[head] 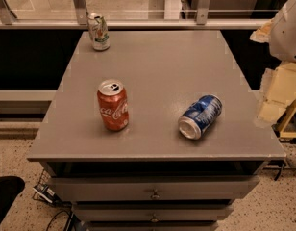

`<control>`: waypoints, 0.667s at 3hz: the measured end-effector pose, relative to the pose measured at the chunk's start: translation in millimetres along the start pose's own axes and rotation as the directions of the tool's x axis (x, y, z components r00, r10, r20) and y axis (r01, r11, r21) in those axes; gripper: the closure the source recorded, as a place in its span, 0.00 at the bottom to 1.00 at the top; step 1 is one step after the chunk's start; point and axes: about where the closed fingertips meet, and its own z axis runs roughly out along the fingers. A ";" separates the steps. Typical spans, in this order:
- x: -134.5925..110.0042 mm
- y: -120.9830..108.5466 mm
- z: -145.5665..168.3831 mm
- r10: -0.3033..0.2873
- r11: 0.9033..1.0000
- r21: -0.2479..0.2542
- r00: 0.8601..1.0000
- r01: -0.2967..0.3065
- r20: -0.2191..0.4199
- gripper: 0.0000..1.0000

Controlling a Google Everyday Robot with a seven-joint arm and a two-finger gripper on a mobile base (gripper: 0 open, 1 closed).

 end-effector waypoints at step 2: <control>1.2 -3.7 -1.0 0.091 0.996 -0.018 0.996 -0.091 0.004 0.00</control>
Offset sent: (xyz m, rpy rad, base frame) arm 0.0098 -0.0087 -0.0010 0.1287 0.1230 -0.2700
